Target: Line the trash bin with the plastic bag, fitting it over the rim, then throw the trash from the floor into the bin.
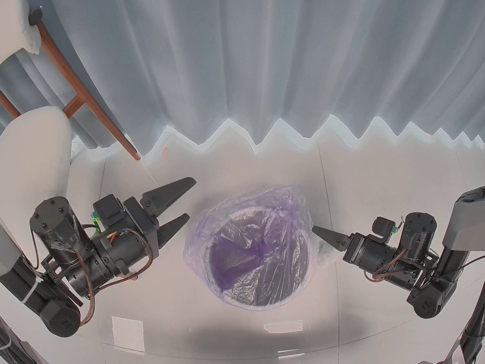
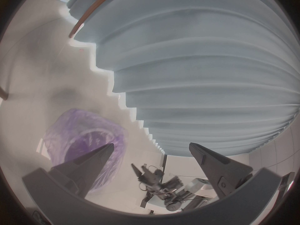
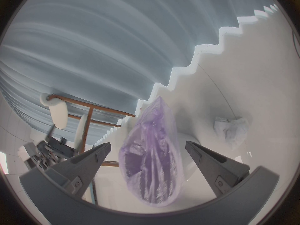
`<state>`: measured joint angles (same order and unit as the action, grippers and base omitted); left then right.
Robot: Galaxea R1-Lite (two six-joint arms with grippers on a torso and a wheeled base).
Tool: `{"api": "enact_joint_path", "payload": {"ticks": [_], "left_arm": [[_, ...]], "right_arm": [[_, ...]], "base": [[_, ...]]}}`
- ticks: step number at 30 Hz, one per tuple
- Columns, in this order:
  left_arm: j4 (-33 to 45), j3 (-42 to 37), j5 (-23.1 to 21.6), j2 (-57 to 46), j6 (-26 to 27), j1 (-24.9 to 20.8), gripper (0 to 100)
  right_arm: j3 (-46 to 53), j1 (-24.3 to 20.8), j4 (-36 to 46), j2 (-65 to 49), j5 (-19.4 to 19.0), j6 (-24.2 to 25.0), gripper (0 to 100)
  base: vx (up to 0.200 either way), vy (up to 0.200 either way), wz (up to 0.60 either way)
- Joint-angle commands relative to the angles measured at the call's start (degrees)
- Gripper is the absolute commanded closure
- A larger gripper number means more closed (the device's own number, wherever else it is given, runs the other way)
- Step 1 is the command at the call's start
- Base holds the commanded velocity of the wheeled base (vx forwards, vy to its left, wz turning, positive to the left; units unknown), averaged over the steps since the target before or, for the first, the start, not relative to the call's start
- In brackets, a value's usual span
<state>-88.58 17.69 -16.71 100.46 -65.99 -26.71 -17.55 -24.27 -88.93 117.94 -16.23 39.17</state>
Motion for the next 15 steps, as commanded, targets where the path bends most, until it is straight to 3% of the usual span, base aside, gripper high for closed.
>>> {"api": "enact_joint_path", "payload": {"ticks": [1,4,8,10,15], "left_arm": [[-0.02,0.24,0.19,6.15,0.33,0.61,0],[-0.02,-0.11,0.19,6.5,1.83,1.13,0],[0.07,-1.69,0.37,8.96,8.07,2.63,0],[0.07,-1.69,0.37,8.96,8.07,2.63,0],[-0.02,-1.78,-0.86,17.22,9.83,7.9,0]], "right_arm": [[0.24,0.98,-1.07,-6.67,-0.03,3.28,0],[0.86,0.98,-1.07,-8.17,-0.12,5.39,0],[3.32,0.8,-1.07,-9.05,-0.39,7.41,0],[3.32,0.8,-1.07,-9.05,-0.39,7.41,0],[3.84,0.89,-1.07,-6.67,-0.3,6.45,0]], "base": [[-0.2,0.0,0.0],[-0.2,0.0,0.0],[0.0,0.0,0.0],[0.0,0.0,0.0],[0.0,0.0,0.0]]}}
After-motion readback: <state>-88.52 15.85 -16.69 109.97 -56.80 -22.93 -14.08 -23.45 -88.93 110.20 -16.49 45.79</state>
